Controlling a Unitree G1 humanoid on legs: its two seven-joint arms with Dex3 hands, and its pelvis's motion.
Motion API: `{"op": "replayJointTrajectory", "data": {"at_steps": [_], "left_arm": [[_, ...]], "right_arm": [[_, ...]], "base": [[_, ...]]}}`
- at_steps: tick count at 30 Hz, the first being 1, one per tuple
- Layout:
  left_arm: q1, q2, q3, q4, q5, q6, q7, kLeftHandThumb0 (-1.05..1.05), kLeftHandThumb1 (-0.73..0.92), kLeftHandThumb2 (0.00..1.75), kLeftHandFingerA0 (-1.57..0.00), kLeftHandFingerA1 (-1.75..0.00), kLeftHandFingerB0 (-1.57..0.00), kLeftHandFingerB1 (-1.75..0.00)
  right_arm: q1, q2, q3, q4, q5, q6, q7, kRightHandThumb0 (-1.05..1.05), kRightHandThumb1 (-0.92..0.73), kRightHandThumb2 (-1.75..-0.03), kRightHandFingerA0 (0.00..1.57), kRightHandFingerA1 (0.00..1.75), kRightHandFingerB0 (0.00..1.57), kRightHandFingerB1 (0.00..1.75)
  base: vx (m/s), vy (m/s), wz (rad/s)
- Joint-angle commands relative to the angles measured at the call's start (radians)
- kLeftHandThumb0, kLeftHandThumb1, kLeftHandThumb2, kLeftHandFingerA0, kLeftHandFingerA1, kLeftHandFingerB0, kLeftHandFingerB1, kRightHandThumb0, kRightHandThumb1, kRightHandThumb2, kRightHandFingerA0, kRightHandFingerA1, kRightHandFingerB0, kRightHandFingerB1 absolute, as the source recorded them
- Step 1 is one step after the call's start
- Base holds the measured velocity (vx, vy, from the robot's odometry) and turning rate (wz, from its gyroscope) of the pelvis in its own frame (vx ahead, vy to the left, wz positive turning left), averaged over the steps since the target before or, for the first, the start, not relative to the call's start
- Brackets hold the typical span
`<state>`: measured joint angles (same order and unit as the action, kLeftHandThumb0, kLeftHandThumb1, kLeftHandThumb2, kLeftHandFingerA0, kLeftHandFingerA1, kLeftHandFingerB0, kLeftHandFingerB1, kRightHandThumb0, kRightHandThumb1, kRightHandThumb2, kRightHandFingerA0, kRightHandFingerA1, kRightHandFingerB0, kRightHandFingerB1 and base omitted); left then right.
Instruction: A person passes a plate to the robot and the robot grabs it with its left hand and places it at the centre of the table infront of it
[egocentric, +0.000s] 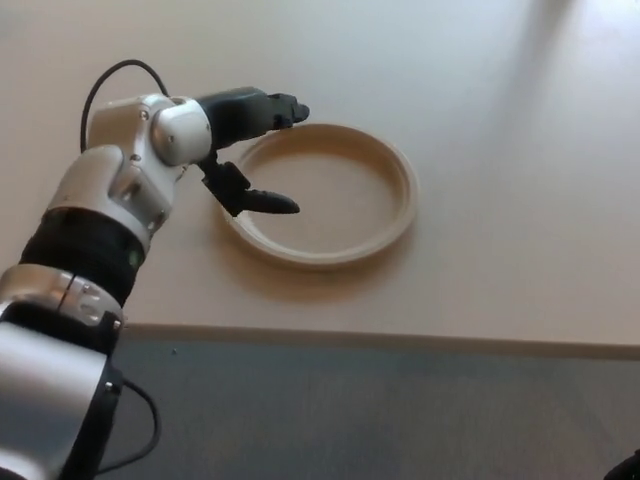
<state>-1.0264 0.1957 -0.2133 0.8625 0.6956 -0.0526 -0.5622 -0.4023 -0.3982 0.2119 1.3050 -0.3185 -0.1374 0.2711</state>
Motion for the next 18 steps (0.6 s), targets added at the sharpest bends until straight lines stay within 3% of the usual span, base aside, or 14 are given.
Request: {"op": "replayJointTrajectory", "data": {"at_steps": [1, 3, 8, 9, 10, 11, 12, 13, 15, 16, 17, 18], "left_arm": [[0.309, 0.083, 0.135, -0.457, -0.245, -0.046, -0.057, -1.02, 0.62, 1.02, -0.14, 0.00, -0.07, -0.02], [0.442, 0.074, 0.218, -0.635, -0.358, -0.049, -0.077, -0.85, 0.51, 0.94, -0.04, -0.20, -0.06, -0.18], [0.677, 0.081, 0.332, -0.993, -0.486, -0.048, -0.106, -0.85, 0.52, 0.95, -0.03, -0.18, -0.07, -0.17], [0.725, 0.075, 0.362, -1.073, -0.536, -0.032, -0.122, -0.94, 0.61, 0.68, -0.03, -0.24, -0.04, -0.22], [0.746, 0.074, 0.375, -1.109, -0.557, -0.027, -0.129, -0.94, 0.61, 0.68, -0.03, -0.24, -0.04, -0.22], [0.809, 0.076, 0.410, -1.207, -0.613, -0.007, -0.150, -0.83, 0.53, 0.91, -0.09, -0.23, -0.09, -0.21], [0.868, 0.077, 0.443, -1.297, -0.664, 0.015, -0.169, -0.83, 0.53, 0.91, -0.09, -0.23, -0.09, -0.21], [0.965, 0.085, 0.470, -1.387, -0.731, -0.038, -0.176, -0.77, 0.51, 0.91, -0.05, -0.36, -0.05, -0.29], [1.071, 0.103, 0.492, -1.465, -0.778, -0.107, -0.186, -0.80, 0.53, 0.91, -0.04, -0.38, -0.03, -0.25], [1.172, 0.102, 0.522, -1.532, -0.844, -0.097, -0.211, -0.38, 0.27, 0.91, 0.00, -0.47, 0.00, -0.49], [1.236, 0.102, 0.544, -1.569, -0.891, -0.081, -0.230, -0.79, 0.61, 0.60, -0.25, -0.30, -0.12, -0.27], [1.255, 0.102, 0.551, -1.579, -0.906, -0.073, -0.236, -0.79, 0.61, 0.60, -0.25, -0.30, -0.12, -0.27]], "right_arm": [[0.066, -0.003, 0.020, 0.003, -0.021, -0.011, 0.000, -0.71, -0.76, -0.62, 0.45, 0.59, 0.34, 0.46], [0.081, -0.005, 0.018, 0.004, -0.015, -0.020, 0.010, -0.70, -0.75, -0.62, 0.45, 0.57, 0.33, 0.45], [0.094, 0.001, 0.024, 0.011, -0.018, -0.003, 0.004, -0.69, -0.74, -0.62, 0.46, 0.57, 0.33, 0.45], [0.097, 0.005, 0.026, 0.013, -0.019, -0.008, 0.003, -0.69, -0.75, -0.62, 0.45, 0.58, 0.34, 0.46], [0.099, 0.006, 0.026, 0.013, -0.019, -0.010, 0.002, -0.69, -0.75, -0.62, 0.45, 0.58, 0.34, 0.46], [0.100, 0.012, 0.029, 0.014, -0.021, -0.007, 0.001, -0.68, -0.76, -0.61, 0.44, 0.58, 0.34, 0.46], [0.101, 0.017, 0.033, 0.013, -0.023, -0.002, 0.000, -0.68, -0.76, -0.61, 0.44, 0.58, 0.34, 0.46], [0.103, 0.019, 0.037, 0.016, -0.029, -0.001, -0.009, -0.68, -0.77, -0.62, 0.47, 0.58, 0.36, 0.46], [0.107, 0.018, 0.038, 0.017, -0.028, -0.002, -0.013, -0.68, -0.76, -0.63, 0.46, 0.58, 0.37, 0.47], [0.107, 0.019, 0.035, 0.019, -0.025, 0.005, -0.013, -0.65, -0.77, -0.62, 0.45, 0.58, 0.37, 0.46], [0.108, 0.019, 0.033, 0.021, -0.022, 0.009, -0.014, -0.65, -0.76, -0.62, 0.46, 0.59, 0.38, 0.47], [0.108, 0.019, 0.031, 0.022, -0.021, 0.009, -0.014, -0.65, -0.76, -0.62, 0.46, 0.59, 0.38, 0.47]], "base": [[0.00, 0.000, 0.00], [0.00, 0.000, 0.00], [0.00, 0.000, 0.00], [0.00, 0.000, 0.00], [0.00, 0.000, 0.00], [0.00, 0.000, 0.00], [0.00, 0.000, 0.00], [0.00, 0.000, 0.00], [0.00, 0.000, 0.00], [0.00, 0.000, 0.00], [0.00, 0.000, 0.00], [0.00, 0.000, 0.00]]}}
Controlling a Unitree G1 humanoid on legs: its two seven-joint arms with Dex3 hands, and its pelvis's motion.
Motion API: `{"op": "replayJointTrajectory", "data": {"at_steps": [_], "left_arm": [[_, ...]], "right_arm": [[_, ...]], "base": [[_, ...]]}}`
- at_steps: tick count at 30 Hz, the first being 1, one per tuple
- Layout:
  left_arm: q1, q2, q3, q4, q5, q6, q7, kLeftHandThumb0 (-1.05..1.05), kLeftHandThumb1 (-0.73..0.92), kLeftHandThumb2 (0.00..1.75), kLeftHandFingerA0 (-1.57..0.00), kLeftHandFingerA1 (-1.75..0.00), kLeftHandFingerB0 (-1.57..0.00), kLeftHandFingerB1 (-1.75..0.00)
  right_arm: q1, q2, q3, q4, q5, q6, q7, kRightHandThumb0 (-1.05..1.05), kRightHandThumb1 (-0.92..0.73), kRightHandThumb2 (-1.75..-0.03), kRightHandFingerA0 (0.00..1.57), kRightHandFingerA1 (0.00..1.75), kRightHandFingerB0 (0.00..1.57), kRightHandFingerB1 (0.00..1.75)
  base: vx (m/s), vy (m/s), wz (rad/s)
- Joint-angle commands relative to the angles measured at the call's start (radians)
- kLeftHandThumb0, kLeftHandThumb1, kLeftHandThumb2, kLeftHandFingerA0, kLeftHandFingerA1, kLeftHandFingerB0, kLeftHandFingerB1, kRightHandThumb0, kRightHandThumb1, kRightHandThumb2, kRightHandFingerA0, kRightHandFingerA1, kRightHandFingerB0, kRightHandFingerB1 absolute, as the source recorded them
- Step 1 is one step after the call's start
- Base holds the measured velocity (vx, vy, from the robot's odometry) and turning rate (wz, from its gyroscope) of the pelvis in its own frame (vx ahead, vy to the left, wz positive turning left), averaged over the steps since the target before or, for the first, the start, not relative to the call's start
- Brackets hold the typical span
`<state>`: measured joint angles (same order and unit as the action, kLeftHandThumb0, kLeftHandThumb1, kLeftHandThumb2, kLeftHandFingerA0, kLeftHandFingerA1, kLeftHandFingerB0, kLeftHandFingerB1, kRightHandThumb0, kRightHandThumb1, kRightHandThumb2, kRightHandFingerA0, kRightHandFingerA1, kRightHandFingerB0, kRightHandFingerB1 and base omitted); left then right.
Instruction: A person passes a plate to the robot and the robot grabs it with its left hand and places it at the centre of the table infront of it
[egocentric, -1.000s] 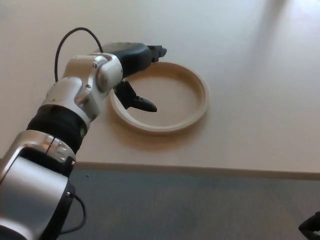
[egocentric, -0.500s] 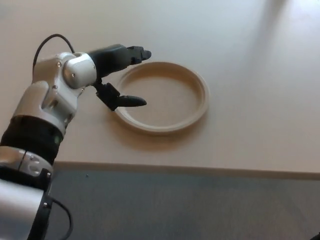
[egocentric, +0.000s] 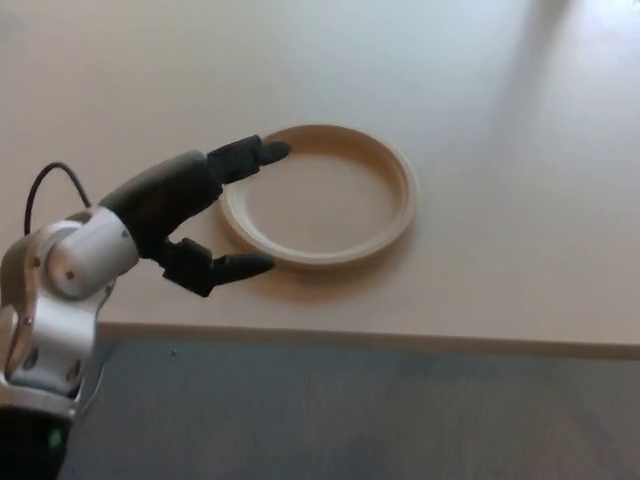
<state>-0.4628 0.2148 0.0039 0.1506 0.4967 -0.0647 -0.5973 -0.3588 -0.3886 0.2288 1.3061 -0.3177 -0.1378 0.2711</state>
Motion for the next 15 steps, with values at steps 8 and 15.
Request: {"op": "replayJointTrajectory", "data": {"at_steps": [8, 15], "left_arm": [[0.923, 0.102, 0.450, -0.910, -0.980, -0.140, -0.289, -0.81, 0.64, 0.60, -0.42, -0.34, -0.27, -0.30], [0.977, 0.200, 0.435, -0.802, -0.909, -0.031, -0.434, -0.72, 0.61, 0.59, -0.46, -0.39, -0.32, -0.31]], "right_arm": [[0.045, 0.020, 0.002, 0.024, -0.007, 0.029, 0.001, -0.65, -0.76, -0.62, 0.43, 0.56, 0.41, 0.46], [0.035, 0.015, 0.002, 0.025, -0.010, 0.039, -0.004, -0.65, -0.76, -0.63, 0.39, 0.56, 0.34, 0.46]], "base": [[0.00, 0.000, 0.00], [0.00, 0.000, 0.00]]}}
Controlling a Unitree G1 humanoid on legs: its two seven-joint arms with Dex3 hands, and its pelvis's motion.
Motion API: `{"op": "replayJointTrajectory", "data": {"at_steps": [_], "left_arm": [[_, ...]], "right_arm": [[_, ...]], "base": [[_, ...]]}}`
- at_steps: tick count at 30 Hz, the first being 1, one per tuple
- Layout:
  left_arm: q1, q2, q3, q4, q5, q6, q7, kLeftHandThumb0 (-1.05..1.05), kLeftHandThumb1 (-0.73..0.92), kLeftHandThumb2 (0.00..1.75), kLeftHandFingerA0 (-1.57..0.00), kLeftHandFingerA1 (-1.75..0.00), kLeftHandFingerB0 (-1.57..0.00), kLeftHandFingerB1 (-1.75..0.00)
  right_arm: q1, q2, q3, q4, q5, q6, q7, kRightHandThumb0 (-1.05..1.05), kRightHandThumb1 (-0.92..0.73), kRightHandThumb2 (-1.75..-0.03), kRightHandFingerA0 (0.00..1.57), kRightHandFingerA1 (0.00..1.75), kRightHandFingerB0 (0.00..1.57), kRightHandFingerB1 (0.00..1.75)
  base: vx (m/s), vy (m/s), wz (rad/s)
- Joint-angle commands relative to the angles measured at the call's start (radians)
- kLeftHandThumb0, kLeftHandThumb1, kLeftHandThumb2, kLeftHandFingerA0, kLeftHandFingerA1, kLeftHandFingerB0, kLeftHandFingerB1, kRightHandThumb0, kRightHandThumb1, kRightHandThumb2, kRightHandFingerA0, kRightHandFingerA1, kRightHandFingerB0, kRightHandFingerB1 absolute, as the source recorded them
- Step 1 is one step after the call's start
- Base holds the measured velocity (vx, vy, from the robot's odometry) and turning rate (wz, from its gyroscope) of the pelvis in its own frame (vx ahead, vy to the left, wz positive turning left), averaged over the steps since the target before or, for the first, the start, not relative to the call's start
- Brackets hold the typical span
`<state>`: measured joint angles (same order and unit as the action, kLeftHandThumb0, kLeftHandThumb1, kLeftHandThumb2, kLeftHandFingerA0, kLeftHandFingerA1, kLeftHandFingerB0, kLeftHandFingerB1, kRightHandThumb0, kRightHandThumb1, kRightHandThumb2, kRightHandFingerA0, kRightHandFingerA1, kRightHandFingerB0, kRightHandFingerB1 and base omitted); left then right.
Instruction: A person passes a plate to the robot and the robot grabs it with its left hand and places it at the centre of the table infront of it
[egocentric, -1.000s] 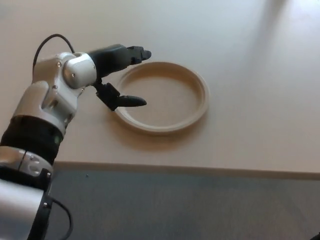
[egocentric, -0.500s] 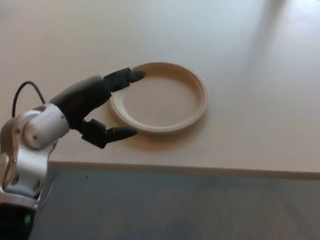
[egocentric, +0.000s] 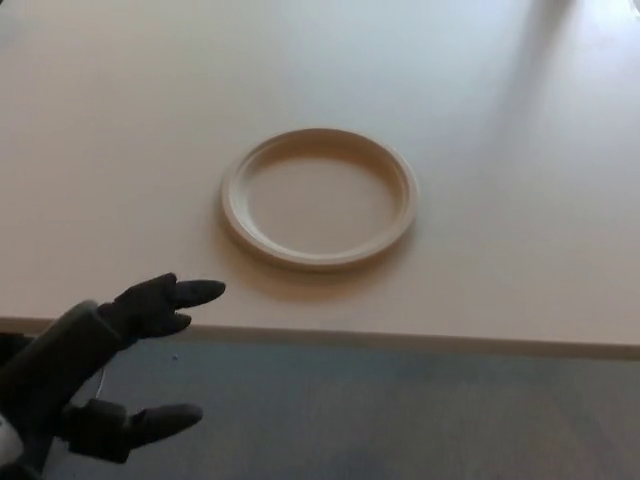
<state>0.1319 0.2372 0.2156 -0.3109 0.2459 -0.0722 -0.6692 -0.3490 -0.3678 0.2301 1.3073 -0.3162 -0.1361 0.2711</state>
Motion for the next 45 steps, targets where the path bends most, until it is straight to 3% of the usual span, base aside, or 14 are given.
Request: {"op": "replayJointTrajectory", "data": {"at_steps": [1, 10, 11, 22, 24, 26, 27, 30, 33, 34, 40, 41, 43, 45], "left_arm": [[0.389, 0.187, 0.212, -0.317, -0.623, -0.024, -0.367, -0.67, 0.45, 0.89, -0.42, -0.56, -0.17, -0.40], [0.333, 0.262, -0.011, 0.028, -0.168, -0.095, -0.217, -0.83, 0.57, 0.65, -0.40, -0.42, -0.28, -0.33], [0.314, 0.268, -0.047, 0.090, -0.111, -0.100, -0.166, -0.81, 0.56, 0.88, -0.31, -0.47, -0.24, -0.41], [0.016, 0.230, -0.206, 0.789, 0.147, -0.119, 0.349, -0.80, 0.68, 1.01, -0.18, -0.50, -0.06, -0.37], [-0.027, 0.211, -0.214, 0.876, 0.143, -0.064, 0.387, -0.77, 0.85, 0.65, -0.25, -0.38, -0.13, -0.27], [-0.067, 0.199, -0.204, 0.976, 0.111, -0.042, 0.400, -0.76, 0.85, 0.65, -0.22, -0.37, -0.13, -0.26], [-0.090, 0.198, -0.200, 1.027, 0.096, -0.040, 0.397, -0.37, 0.49, 1.07, -0.01, -0.49, 0.00, -0.49], [-0.136, 0.194, -0.178, 1.149, 0.038, -0.038, 0.370, -0.76, 0.70, 1.00, -0.15, -0.47, -0.05, -0.32], [-0.151, 0.194, -0.178, 1.199, 0.028, -0.048, 0.372, -0.74, 0.87, 0.66, -0.23, -0.33, -0.09, -0.26], [-0.164, 0.188, -0.192, 1.248, 0.036, -0.049, 0.383, -0.77, 0.70, 1.01, -0.19, -0.48, -0.06, -0.35], [-0.173, 0.183, -0.219, 1.331, 0.037, -0.066, 0.388, -0.75, 0.85, 0.67, -0.26, -0.35, -0.13, -0.23], [-0.176, 0.182, -0.223, 1.347, 0.038, -0.064, 0.393, -0.76, 0.85, 0.68, -0.26, -0.35, -0.12, -0.23], [-0.177, 0.182, -0.229, 1.369, 0.036, -0.072, 0.402, -0.76, 0.85, 0.67, -0.27, -0.36, -0.13, -0.23], [-0.184, 0.180, -0.239, 1.396, 0.036, -0.076, 0.409, -0.75, 0.85, 0.68, -0.25, -0.36, -0.12, -0.23]], "right_arm": [[0.027, -0.006, -0.001, 0.024, -0.010, 0.034, -0.003, -0.66, -0.77, -0.62, 0.39, 0.57, 0.35, 0.46], [0.027, -0.006, -0.010, 0.023, -0.002, 0.038, 0.003, -0.66, -0.76, -0.63, 0.40, 0.58, 0.35, 0.47], [0.024, -0.008, -0.003, 0.022, -0.010, 0.029, 0.002, -0.67, -0.59, -1.02, 0.37, 0.64, 0.32, 0.57], [0.018, -0.008, -0.007, 0.012, -0.015, 0.002, -0.077, -0.78, -0.88, -0.67, 0.25, 0.53, 0.13, 0.39], [0.019, -0.010, -0.039, 0.012, 0.016, 0.004, -0.069, -0.39, -0.49, -1.11, 0.03, 0.53, 0.00, 0.51], [0.018, -0.007, -0.061, 0.007, 0.035, -0.001, -0.071, -0.89, -0.92, -0.71, 0.06, 0.51, 0.06, 0.37], [0.020, -0.001, -0.092, 0.007, 0.065, -0.004, -0.060, -0.87, -0.70, -1.12, 0.06, 0.47, 0.03, 0.35], [0.032, 0.018, -0.181, 0.008, 0.146, -0.003, -0.051, -0.99, -0.79, -1.21, 0.01, 0.31, 0.01, 0.17], [0.040, 0.025, -0.212, 0.007, 0.162, -0.008, -0.046, -0.94, -0.92, -0.77, 0.00, 0.32, 0.00, 0.24], [0.054, 0.032, -0.253, 0.005, 0.191, -0.018, -0.039, -0.93, -0.80, -1.24, 0.00, 0.30, 0.00, 0.18], [0.087, 0.030, -0.269, 0.004, 0.152, -0.030, -0.045, -0.90, -0.81, -1.22, 0.02, 0.40, 0.03, 0.28], [0.095, 0.031, -0.281, 0.005, 0.157, -0.032, -0.039, -0.90, -0.92, -0.77, 0.00, 0.43, 0.01, 0.29], [0.110, 0.031, -0.290, 0.005, 0.153, -0.034, -0.033, -0.89, -0.78, -1.19, 0.02, 0.40, 0.04, 0.30], [0.123, 0.033, -0.304, 0.004, 0.158, -0.035, -0.025, -0.90, -0.92, -0.75, 0.00, 0.42, 0.03, 0.28]], "base": [[0.00, 0.000, 0.00], [0.00, 0.000, 0.00], [0.00, 0.000, 0.00], [0.00, 0.000, 0.00], [0.00, 0.000, 0.00], [0.00, 0.000, 0.00], [0.00, 0.000, 0.00], [0.00, 0.000, 0.00], [0.00, 0.000, 0.00], [0.00, 0.000, 0.00], [0.00, 0.000, 0.00], [0.00, 0.000, 0.00], [0.00, 0.000, 0.00], [0.00, 0.000, 0.00]]}}
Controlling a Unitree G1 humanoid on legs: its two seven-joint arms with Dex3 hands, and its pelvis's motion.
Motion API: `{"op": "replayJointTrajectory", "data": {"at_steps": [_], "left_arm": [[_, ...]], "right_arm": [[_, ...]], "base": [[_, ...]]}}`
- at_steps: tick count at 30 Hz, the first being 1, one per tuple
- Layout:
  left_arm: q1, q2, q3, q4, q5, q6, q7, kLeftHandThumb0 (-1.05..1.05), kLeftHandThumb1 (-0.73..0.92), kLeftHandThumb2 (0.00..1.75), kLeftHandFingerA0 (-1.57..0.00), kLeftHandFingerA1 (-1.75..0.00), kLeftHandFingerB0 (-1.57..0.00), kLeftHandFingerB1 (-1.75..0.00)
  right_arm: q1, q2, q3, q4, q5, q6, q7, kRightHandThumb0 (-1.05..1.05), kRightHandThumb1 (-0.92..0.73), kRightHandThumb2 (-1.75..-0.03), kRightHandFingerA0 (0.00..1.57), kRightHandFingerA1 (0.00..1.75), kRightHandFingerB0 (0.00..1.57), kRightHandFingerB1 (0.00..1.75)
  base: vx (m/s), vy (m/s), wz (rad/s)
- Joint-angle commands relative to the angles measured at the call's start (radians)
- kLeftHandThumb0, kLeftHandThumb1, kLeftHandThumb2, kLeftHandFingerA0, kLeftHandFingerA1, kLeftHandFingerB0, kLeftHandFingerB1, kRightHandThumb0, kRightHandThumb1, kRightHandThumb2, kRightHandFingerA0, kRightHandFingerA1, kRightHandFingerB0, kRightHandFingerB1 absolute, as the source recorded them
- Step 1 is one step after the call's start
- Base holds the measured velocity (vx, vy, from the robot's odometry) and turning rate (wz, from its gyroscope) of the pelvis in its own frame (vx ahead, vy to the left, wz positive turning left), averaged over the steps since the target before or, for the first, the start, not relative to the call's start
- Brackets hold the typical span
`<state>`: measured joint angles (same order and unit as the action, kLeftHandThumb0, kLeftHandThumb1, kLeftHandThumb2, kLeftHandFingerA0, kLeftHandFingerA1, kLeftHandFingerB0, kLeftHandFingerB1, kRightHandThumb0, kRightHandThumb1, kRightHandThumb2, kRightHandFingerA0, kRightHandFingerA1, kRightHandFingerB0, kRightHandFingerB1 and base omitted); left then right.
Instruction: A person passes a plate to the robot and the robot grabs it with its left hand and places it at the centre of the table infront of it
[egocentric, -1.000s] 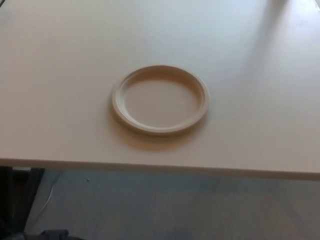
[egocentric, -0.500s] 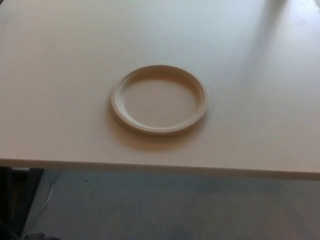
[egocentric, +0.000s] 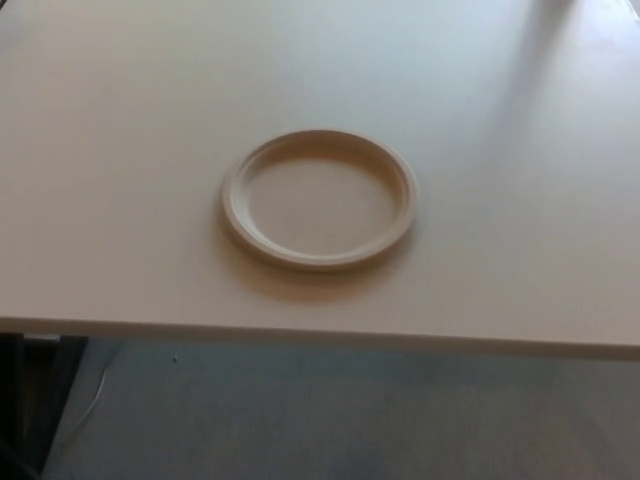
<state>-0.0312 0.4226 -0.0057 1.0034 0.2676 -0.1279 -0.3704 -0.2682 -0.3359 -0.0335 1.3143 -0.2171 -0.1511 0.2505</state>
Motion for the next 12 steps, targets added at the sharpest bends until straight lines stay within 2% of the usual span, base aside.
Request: {"op": "replayJointTrajectory", "data": {"at_steps": [1, 3, 4, 5, 7, 8, 9, 10, 11, 12], "left_arm": [[-0.025, -0.011, -0.020, 0.098, 0.009, -0.023, 0.115, -0.75, 0.85, 0.67, -0.28, -0.36, -0.13, -0.23], [-0.036, -0.021, -0.029, 0.121, 0.009, -0.031, 0.134, -0.75, 0.86, 0.67, -0.29, -0.35, -0.11, -0.22], [-0.048, -0.035, -0.032, 0.132, 0.013, -0.028, 0.173, -0.78, 0.70, 1.05, -0.24, -0.50, -0.04, -0.27], [-0.056, -0.053, -0.017, 0.145, -0.004, -0.032, 0.214, -0.77, 0.86, 0.67, -0.30, -0.37, -0.09, -0.21], [-0.074, -0.073, 0.014, 0.165, -0.037, -0.032, 0.243, -0.76, 0.84, 0.66, -0.32, -0.37, -0.10, -0.21], [-0.078, -0.081, 0.024, 0.175, -0.047, -0.037, 0.251, -0.75, 0.85, 0.67, -0.25, -0.37, -0.08, -0.20], [-0.079, -0.086, 0.030, 0.181, -0.052, -0.040, 0.255, -0.75, 0.85, 0.67, -0.25, -0.37, -0.08, -0.20], [-0.089, -0.106, 0.042, 0.194, -0.060, -0.050, 0.273, -0.79, 0.86, 0.67, -0.30, -0.43, -0.11, -0.22], [-0.102, -0.117, 0.049, 0.200, -0.063, -0.052, 0.282, -0.81, 0.70, 1.04, -0.27, -0.56, -0.06, -0.30], [-0.114, -0.123, 0.053, 0.203, -0.065, -0.050, 0.285, -0.81, 0.70, 1.04, -0.27, -0.56, -0.06, -0.30]], "right_arm": [[0.048, 0.000, -0.040, -0.004, 0.053, -0.024, -0.006, -0.88, -0.78, -1.19, 0.02, 0.40, 0.04, 0.30], [0.051, -0.004, -0.041, -0.003, 0.050, -0.017, -0.002, -0.87, -0.80, -1.20, 0.01, 0.36, 0.03, 0.29], [0.049, -0.005, -0.035, -0.002, 0.043, -0.013, -0.013, -0.84, -0.77, -1.19, 0.00, 0.42, 0.02, 0.33], [0.047, -0.005, -0.036, -0.002, 0.046, -0.010, -0.010, -0.83, -0.76, -1.18, 0.00, 0.41, 0.01, 0.34], [0.042, -0.003, -0.034, -0.001, 0.047, -0.006, -0.011, -0.80, -0.74, -1.17, 0.00, 0.44, 0.02, 0.36], [0.044, -0.003, -0.029, -0.001, 0.042, -0.004, -0.016, -0.83, -0.92, -0.75, 0.04, 0.45, 0.04, 0.34], [0.047, -0.003, -0.026, -0.001, 0.039, -0.003, -0.020, -0.83, -0.92, -0.75, 0.04, 0.45, 0.04, 0.34], [0.053, -0.006, -0.025, -0.002, 0.039, -0.015, -0.013, -0.84, -0.77, -1.19, 0.00, 0.41, 0.00, 0.33], [0.050, -0.008, -0.025, -0.003, 0.041, -0.017, -0.010, -0.84, -0.92, -0.76, 0.02, 0.44, 0.04, 0.36], [0.044, -0.009, -0.026, -0.004, 0.042, -0.013, -0.014, -0.84, -0.92, -0.76, 0.02, 0.44, 0.04, 0.36]], "base": [[0.00, 0.000, 0.00], [0.00, 0.000, 0.00], [0.00, 0.000, 0.00], [0.00, 0.000, 0.00], [0.00, 0.000, 0.00], [0.00, 0.000, 0.00], [0.00, 0.000, 0.00], [0.00, 0.000, 0.00], [0.00, 0.000, 0.00], [0.00, 0.000, 0.00]]}}
